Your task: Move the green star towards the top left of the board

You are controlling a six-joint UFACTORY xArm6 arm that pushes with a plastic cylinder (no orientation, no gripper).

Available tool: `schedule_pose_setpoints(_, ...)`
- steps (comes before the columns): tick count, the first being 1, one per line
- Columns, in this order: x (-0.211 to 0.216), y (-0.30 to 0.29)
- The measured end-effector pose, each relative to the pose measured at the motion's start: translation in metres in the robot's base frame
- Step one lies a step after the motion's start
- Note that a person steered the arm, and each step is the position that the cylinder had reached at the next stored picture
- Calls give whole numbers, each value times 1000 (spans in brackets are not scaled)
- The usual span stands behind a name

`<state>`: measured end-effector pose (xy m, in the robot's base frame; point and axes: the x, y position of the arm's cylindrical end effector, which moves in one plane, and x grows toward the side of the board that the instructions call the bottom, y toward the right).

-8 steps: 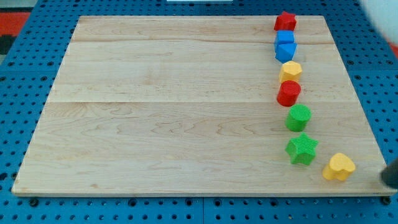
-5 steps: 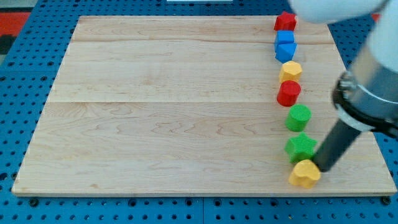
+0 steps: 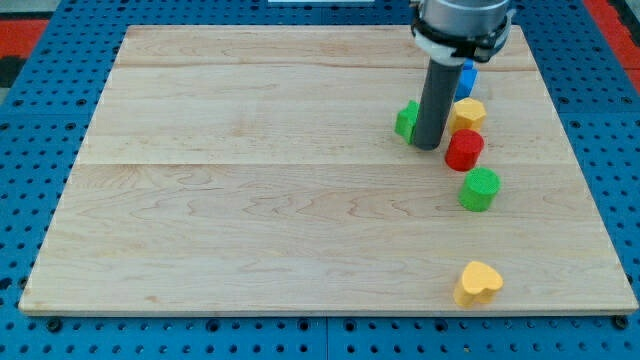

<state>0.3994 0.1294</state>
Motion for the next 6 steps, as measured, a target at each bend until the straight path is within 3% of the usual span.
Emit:
schedule_pose_setpoints(2,-56,-34)
schedule_pose_setpoints(3,-87,-1)
schedule_pose_setpoints(4,-98,-24)
schedule_pose_setpoints(6,-119,-143)
